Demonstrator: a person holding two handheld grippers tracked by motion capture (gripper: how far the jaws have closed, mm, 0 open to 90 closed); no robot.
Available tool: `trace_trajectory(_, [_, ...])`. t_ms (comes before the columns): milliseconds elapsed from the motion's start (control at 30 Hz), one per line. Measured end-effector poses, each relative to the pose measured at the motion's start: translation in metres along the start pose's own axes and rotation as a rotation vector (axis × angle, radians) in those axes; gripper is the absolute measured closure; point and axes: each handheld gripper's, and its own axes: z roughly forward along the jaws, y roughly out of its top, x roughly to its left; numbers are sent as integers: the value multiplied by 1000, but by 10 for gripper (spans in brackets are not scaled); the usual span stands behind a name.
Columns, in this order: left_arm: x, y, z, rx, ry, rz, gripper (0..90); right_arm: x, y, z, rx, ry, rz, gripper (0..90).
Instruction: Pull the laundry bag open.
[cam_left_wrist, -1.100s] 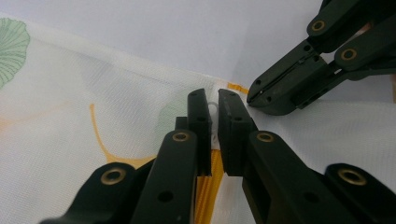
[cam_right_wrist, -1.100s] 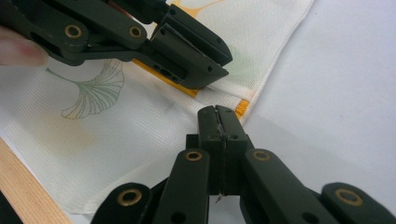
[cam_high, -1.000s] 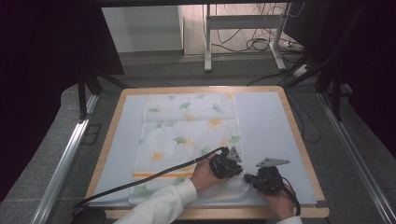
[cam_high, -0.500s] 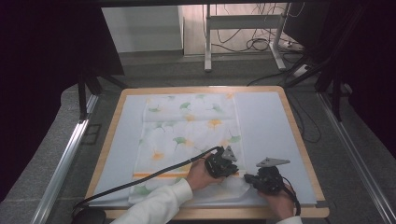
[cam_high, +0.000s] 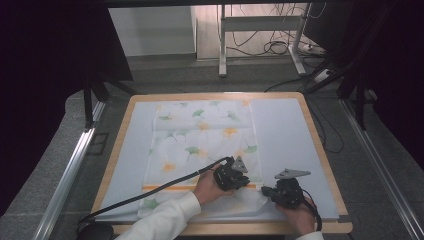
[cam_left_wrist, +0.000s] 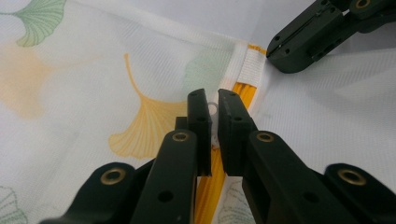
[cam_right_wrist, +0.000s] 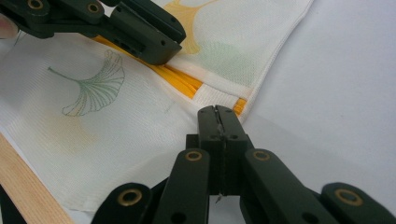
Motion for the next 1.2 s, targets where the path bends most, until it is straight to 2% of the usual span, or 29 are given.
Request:
trace_trajectory(800, [8,-17,-14,2,2,-35,851,0,0,0,-1,1,1,898])
trace_trajectory(933, [7,-18,-16,6,10,-24,850,0,0,0,-1,2,2,898])
trace_trajectory(1200, [8,-21,-18,5,10,-32,850,0,0,0,-2,2,2,898])
